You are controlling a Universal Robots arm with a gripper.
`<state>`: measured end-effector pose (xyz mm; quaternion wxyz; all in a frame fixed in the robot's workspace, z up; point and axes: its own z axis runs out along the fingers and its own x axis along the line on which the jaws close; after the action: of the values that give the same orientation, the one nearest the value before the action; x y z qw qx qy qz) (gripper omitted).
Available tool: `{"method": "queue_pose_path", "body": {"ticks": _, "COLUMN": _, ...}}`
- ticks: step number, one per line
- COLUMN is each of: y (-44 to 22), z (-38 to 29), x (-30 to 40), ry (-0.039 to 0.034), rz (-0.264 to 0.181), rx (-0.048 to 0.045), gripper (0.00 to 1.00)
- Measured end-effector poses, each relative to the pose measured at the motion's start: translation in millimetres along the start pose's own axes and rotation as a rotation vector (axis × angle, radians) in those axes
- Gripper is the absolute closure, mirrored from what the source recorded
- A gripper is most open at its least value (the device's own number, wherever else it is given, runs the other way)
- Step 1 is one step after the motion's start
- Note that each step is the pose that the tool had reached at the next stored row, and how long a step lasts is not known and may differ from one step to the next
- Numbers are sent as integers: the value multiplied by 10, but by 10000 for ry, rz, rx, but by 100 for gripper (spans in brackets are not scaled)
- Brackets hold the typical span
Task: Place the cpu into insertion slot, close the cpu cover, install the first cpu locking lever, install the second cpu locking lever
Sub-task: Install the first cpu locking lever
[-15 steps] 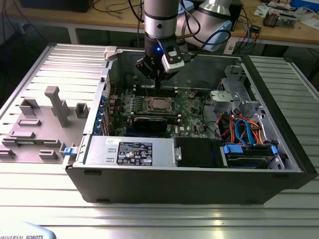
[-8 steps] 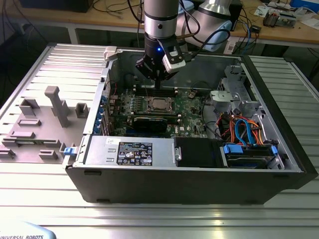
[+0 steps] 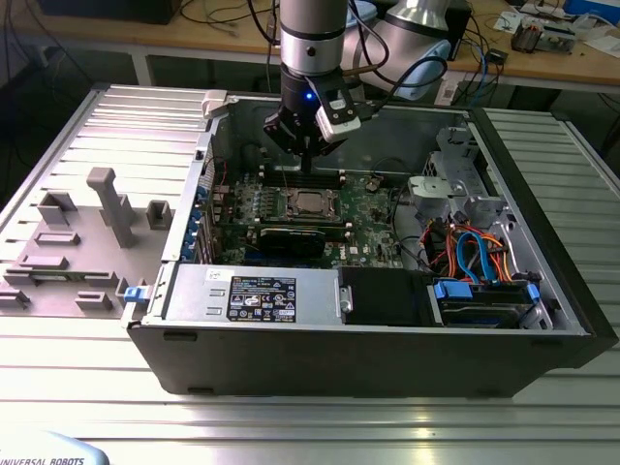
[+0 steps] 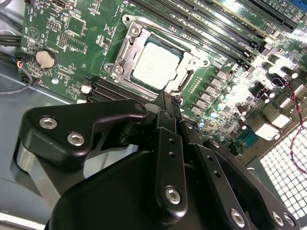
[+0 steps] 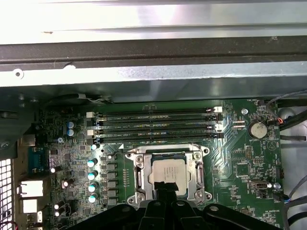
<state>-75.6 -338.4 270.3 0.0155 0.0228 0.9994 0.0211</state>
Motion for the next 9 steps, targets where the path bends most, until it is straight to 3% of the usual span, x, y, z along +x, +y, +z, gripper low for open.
{"method": "queue_pose_path", "body": {"ticks": 5, "y": -1, "z": 4, "x": 14, "ry": 18, "rz": -447, "rx": -20, "gripper": 89}}
{"method": "queue_pose_path", "body": {"ticks": 7, "y": -3, "z": 7, "x": 46, "ry": 23, "rz": -498, "rx": -48, "gripper": 89}}
{"method": "queue_pose_path", "body": {"ticks": 9, "y": -6, "z": 10, "x": 120, "ry": 23, "rz": -497, "rx": -57, "gripper": 89}}
